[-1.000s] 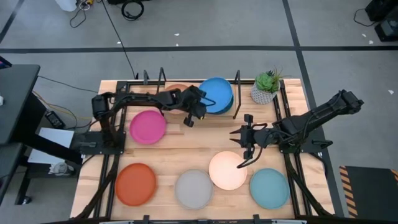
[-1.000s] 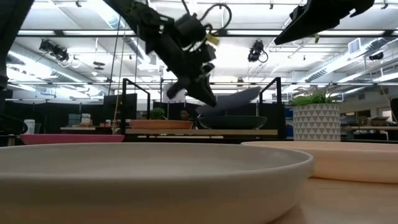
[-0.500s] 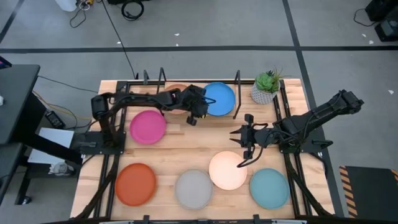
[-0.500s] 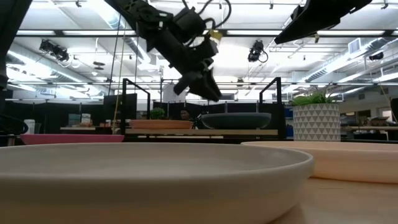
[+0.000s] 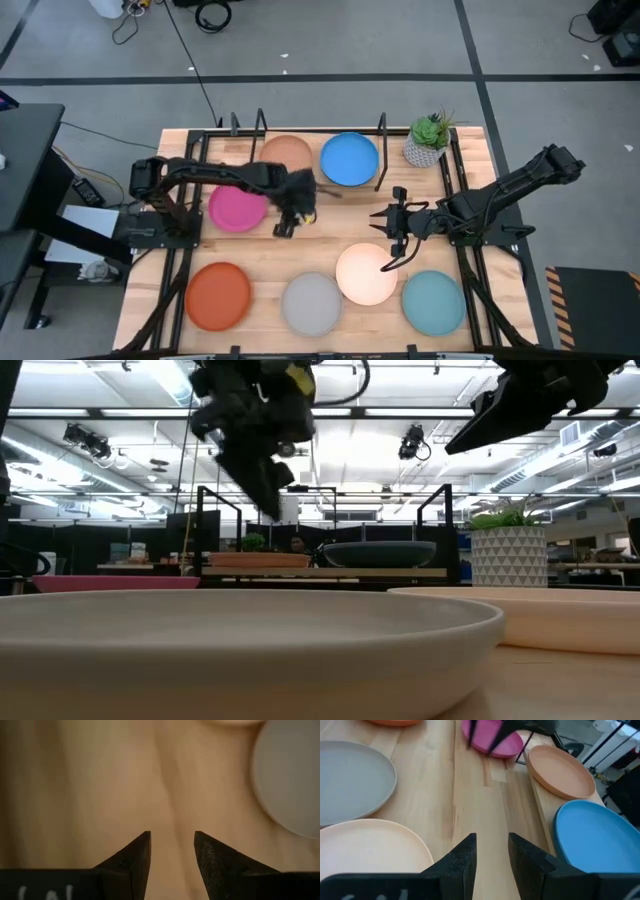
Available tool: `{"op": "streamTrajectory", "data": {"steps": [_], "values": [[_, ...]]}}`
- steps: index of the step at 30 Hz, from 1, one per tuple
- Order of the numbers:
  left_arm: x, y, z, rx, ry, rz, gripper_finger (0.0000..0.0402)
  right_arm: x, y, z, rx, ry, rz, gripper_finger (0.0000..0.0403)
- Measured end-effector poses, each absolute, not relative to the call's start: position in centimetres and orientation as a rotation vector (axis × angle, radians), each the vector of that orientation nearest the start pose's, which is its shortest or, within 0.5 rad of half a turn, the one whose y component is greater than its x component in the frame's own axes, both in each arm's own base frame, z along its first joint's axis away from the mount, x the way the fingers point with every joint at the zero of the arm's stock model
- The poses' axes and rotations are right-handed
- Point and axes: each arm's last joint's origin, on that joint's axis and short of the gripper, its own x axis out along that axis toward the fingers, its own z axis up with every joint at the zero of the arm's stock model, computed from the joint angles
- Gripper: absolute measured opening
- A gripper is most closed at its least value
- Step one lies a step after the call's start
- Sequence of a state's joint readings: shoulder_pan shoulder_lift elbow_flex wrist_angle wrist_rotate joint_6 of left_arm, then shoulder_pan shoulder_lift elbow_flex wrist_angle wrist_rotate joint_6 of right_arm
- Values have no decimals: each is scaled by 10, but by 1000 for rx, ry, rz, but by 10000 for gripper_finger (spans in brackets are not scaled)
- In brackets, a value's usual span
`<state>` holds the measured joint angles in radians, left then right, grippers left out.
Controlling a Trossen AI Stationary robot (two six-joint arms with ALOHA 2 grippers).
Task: Place and stack plates onto a shelf
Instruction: Stack the pink plate on top of the blue plate on the shelf
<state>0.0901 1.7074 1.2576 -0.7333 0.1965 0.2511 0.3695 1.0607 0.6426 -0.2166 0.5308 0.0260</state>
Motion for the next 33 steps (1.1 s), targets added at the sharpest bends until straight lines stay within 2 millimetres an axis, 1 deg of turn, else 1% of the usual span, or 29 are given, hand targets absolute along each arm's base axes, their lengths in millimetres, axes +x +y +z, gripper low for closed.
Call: {"op": "streamTrajectory", "data": {"steps": [3,7,11,13,17,19,22,24,26,31,33], "values": [[327,6,209,26,1280,-181,159,205,64,232,-253,563,-162,118],[313,-12,188,46,1383,-70,151,205,64,230,-280,560,-153,118],[298,-20,168,-9,1460,1,135,206,64,231,-323,530,-138,118],[289,-21,163,-28,1484,54,127,207,64,232,-342,517,-136,118],[277,-26,166,-25,1468,144,118,210,61,235,-362,496,-134,118],[274,-33,172,-9,1427,163,116,210,59,235,-369,498,-135,118],[262,-41,185,27,1420,230,116,212,56,235,-366,493,-133,118],[255,-45,188,44,1437,301,116,212,55,236,-359,492,-125,118],[251,-49,191,58,1418,363,118,213,55,236,-351,491,-107,118],[248,-57,190,93,1388,397,140,213,55,236,-341,484,-93,118],[244,-55,183,111,1394,418,154,213,55,236,-336,484,-94,118]]}}
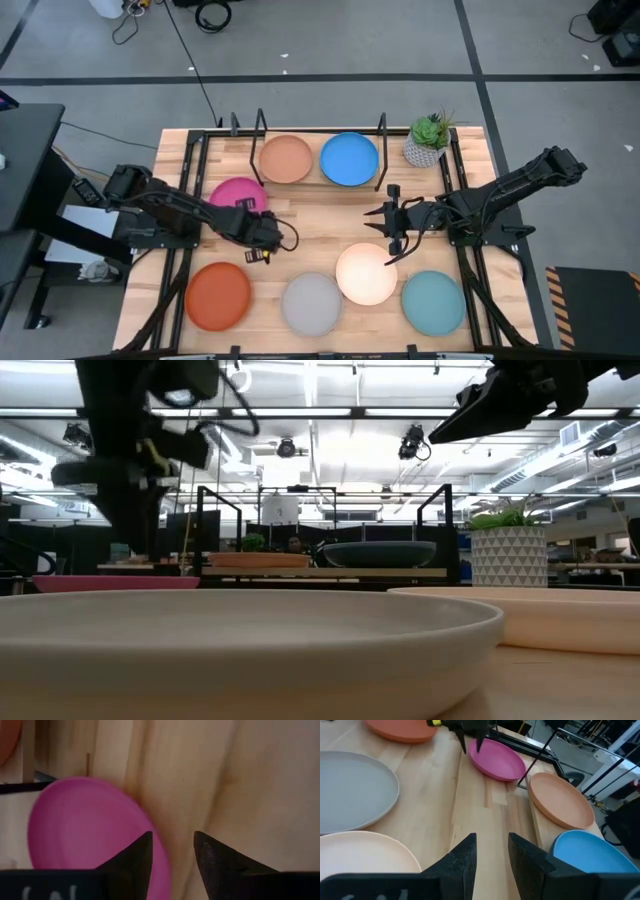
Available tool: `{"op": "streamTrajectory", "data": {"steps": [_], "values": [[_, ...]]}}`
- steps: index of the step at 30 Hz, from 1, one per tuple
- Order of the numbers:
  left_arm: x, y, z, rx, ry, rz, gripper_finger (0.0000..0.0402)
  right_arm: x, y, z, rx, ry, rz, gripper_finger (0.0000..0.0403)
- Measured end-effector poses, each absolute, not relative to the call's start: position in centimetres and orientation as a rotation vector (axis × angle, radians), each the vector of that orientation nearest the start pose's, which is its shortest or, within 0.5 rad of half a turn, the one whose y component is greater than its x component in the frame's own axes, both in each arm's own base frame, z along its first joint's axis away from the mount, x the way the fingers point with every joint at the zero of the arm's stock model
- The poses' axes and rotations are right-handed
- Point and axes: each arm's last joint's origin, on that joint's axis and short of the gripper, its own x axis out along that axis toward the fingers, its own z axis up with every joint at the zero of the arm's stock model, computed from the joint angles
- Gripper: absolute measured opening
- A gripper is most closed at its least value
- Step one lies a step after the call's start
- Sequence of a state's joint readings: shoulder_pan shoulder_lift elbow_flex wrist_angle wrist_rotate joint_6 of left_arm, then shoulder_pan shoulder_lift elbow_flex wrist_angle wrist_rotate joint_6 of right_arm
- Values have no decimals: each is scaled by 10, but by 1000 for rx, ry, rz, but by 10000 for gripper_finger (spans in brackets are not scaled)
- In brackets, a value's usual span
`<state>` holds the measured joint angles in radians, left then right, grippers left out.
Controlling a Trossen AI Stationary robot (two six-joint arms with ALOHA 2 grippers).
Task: Place and stack plates onto a shelf
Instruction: Stack the pink plate on top of the blue plate on the shelf
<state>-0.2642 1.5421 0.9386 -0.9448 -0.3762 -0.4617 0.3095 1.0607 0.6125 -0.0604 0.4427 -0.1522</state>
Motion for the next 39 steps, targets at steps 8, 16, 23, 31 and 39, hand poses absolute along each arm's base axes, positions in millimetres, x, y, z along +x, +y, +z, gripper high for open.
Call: {"op": "streamTrajectory", "data": {"steps": [8,16,23,31,39], "values": [[219,-34,150,76,1450,467,175,213,56,236,-315,482,-75,118],[215,-23,142,8,1485,446,95,214,56,237,-311,475,-73,118],[226,-27,161,-124,1491,267,17,214,56,237,-310,476,-73,118],[256,-42,234,-160,1279,-71,16,214,56,237,-305,474,-74,118],[286,-32,268,195,952,-137,16,214,56,237,-266,467,-84,118]]}}
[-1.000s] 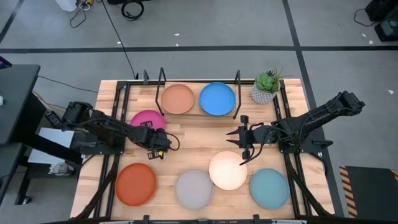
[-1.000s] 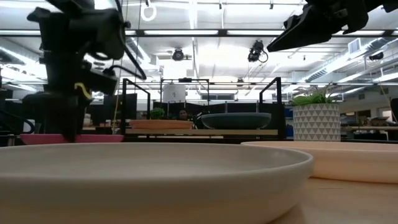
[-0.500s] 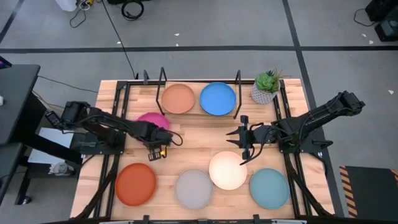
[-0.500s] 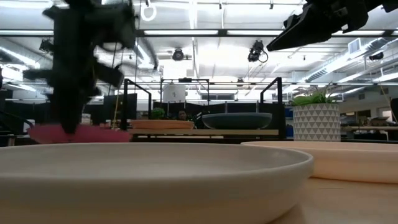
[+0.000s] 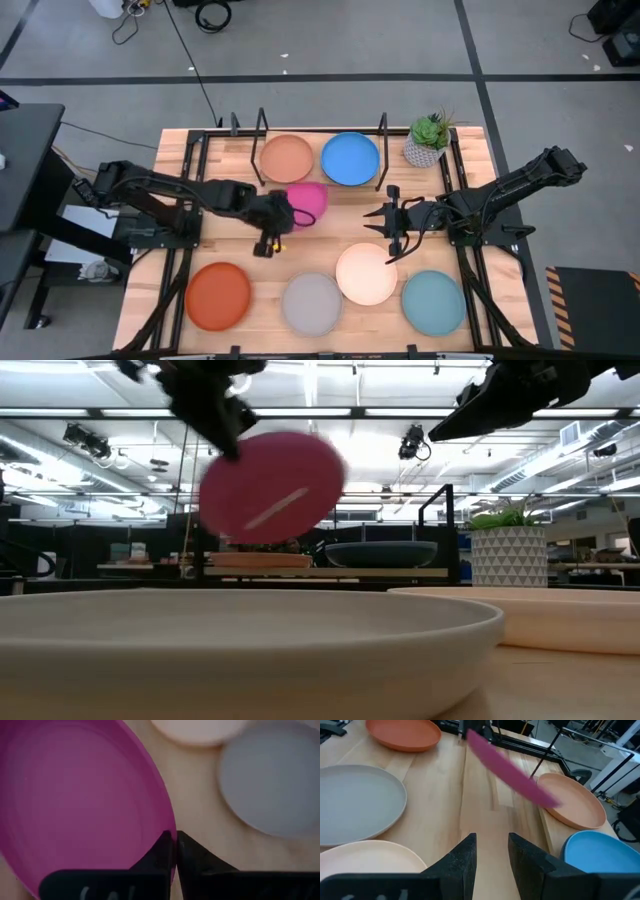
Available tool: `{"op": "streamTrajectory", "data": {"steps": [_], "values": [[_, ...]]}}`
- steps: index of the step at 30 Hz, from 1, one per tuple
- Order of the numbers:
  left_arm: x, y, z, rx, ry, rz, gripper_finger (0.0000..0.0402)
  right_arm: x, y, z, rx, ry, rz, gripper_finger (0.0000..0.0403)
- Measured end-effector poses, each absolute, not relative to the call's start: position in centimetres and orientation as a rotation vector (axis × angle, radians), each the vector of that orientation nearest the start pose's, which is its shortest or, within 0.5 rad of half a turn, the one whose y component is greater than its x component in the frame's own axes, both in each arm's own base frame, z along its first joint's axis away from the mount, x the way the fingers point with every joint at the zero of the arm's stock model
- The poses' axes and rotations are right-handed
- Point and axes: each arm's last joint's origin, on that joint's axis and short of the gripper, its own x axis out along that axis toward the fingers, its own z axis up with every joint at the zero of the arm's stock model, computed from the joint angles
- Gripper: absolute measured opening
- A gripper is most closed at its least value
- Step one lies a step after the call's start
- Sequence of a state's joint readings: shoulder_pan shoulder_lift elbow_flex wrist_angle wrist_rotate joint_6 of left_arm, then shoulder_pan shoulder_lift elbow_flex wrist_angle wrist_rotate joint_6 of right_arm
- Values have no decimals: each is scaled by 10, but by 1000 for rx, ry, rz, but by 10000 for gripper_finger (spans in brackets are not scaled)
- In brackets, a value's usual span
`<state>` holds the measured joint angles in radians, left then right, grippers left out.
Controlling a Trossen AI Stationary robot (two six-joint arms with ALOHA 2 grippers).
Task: Place and stack plates onto a shelf
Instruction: Stack the pink plate on top of the blue plate on the shelf
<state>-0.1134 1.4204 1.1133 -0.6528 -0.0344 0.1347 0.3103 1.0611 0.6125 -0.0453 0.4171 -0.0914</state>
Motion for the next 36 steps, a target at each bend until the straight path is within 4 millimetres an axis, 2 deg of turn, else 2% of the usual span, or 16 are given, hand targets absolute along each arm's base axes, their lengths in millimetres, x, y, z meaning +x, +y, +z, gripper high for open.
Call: {"op": "streamTrajectory", "data": {"steps": [4,7,15,22,28,36], "values": [[301,-17,273,341,824,-129,15,214,56,237,-240,465,-89,118],[314,-3,269,422,771,-112,15,214,57,237,-225,463,-88,118],[351,47,242,595,682,-18,15,211,66,239,-219,441,-103,118],[371,84,218,706,626,56,25,209,73,240,-223,421,-122,118],[374,95,204,703,642,30,31,208,76,240,-203,414,-115,118],[374,90,212,685,606,45,115,208,77,240,-182,412,-119,118]]}}
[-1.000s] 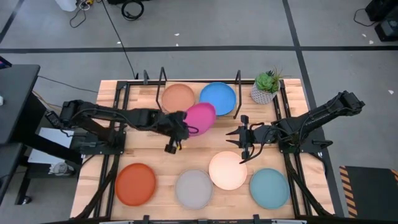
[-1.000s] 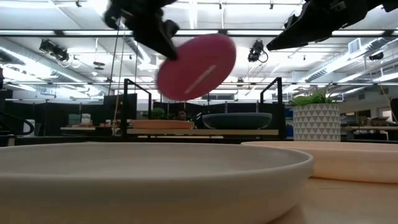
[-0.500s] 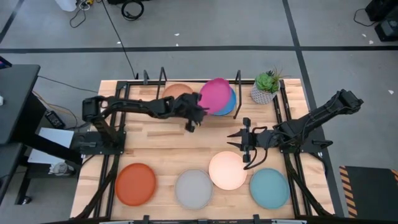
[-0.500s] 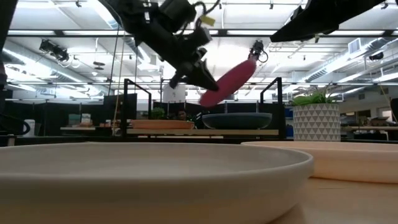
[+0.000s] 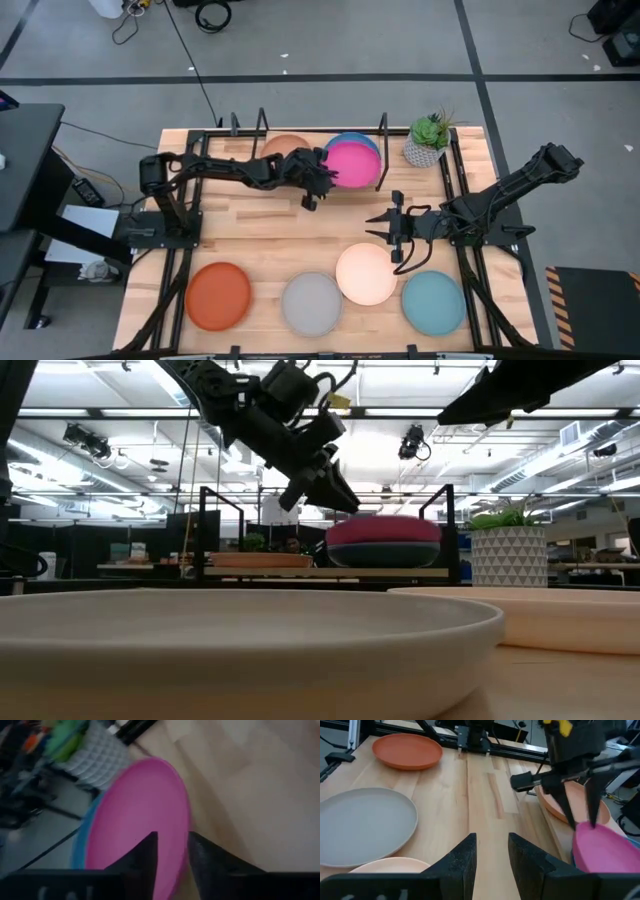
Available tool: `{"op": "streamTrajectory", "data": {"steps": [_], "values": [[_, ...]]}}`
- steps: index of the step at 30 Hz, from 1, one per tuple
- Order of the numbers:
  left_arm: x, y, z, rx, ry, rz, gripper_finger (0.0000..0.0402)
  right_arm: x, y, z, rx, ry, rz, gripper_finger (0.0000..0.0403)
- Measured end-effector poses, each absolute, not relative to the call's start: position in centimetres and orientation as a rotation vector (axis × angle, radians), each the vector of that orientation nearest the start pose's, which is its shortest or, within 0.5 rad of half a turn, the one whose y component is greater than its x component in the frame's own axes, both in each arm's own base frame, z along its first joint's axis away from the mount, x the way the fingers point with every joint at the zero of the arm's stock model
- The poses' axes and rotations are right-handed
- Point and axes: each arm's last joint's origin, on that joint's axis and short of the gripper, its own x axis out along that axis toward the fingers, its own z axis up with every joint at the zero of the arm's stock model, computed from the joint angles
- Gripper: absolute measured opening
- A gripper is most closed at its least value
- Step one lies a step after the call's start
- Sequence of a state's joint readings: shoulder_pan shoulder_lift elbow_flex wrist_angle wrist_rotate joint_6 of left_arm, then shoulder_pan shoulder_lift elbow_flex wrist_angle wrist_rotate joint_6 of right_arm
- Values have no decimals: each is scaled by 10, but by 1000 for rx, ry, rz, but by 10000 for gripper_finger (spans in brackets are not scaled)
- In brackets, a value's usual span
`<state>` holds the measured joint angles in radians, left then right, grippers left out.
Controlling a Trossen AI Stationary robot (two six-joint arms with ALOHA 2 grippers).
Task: Place and stack plates onto a shelf
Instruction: Stack the pink plate on top of the blue plate on the shelf, then stack the orange plate on top of the pink plate on the shelf
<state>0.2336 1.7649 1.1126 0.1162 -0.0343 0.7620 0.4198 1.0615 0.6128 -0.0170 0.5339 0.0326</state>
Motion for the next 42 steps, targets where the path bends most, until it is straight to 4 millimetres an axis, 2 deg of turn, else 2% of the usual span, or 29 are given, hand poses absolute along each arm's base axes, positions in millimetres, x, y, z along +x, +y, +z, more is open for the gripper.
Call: {"op": "streamTrajectory", "data": {"steps": [4,8,11,19,23,27,33,42], "values": [[370,76,229,716,621,148,138,207,77,240,-188,412,-113,118],[360,54,241,682,650,113,140,207,77,240,-214,419,-112,118],[351,40,243,550,706,94,140,207,77,239,-227,428,-112,118],[319,-11,221,73,1067,-89,141,206,77,237,-307,454,-87,118],[306,-39,213,-118,1219,-12,141,206,75,237,-351,458,-86,118],[294,-73,210,-249,1284,49,141,208,70,237,-402,466,-96,118],[277,-124,209,-406,1302,115,141,213,59,240,-515,456,-122,118],[248,-176,206,-740,1264,415,141,224,36,252,-633,364,-128,118]]}}
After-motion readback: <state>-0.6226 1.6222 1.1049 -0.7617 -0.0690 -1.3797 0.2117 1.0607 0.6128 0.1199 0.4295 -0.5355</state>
